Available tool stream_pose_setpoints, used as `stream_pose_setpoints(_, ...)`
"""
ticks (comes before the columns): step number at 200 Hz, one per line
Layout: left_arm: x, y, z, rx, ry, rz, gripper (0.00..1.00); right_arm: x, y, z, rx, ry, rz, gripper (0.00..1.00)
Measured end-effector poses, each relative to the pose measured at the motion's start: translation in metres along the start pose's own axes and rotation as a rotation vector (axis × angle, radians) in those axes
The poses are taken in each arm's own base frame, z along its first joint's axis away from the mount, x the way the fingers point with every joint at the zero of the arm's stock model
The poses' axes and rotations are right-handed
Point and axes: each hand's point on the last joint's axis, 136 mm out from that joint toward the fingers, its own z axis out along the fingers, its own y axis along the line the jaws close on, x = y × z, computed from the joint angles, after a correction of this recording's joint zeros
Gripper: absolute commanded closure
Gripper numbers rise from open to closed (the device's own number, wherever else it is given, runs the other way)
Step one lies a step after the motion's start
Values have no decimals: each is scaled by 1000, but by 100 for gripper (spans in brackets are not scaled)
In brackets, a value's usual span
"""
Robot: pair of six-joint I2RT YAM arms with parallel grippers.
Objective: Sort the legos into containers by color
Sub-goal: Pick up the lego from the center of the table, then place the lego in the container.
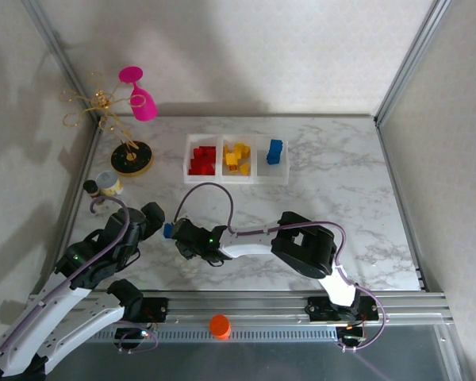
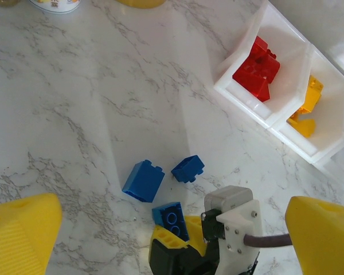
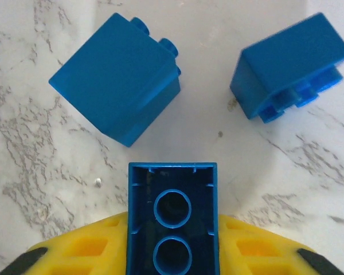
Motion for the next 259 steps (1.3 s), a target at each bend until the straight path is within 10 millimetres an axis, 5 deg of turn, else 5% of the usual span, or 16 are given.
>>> stream_pose_setpoints(34, -2, -11, -1, 32, 13, 1, 0, -7, -8, -25, -8, -24, 34, 74)
stream_pose_setpoints(61, -4, -27, 1, 72, 22, 11, 0, -29, -37, -57, 2, -83, 121, 74)
stream_pose_setpoints(105, 8, -59, 19, 132, 87, 67, 0, -58, -137, -100, 159, -167, 297, 74)
stream_pose_setpoints(159, 24, -97, 49, 205, 142, 135, 0, -59, -268, -124, 394, -192, 484, 75)
stream_pose_setpoints(199, 32, -116, 67, 237, 156, 154, 0, -53, -329, -113, 494, -168, 546, 75)
stream_pose_setpoints(259, 45, -117, 91, 197, 184, 205, 0, -77, -376, -71, 540, -157, 558, 72)
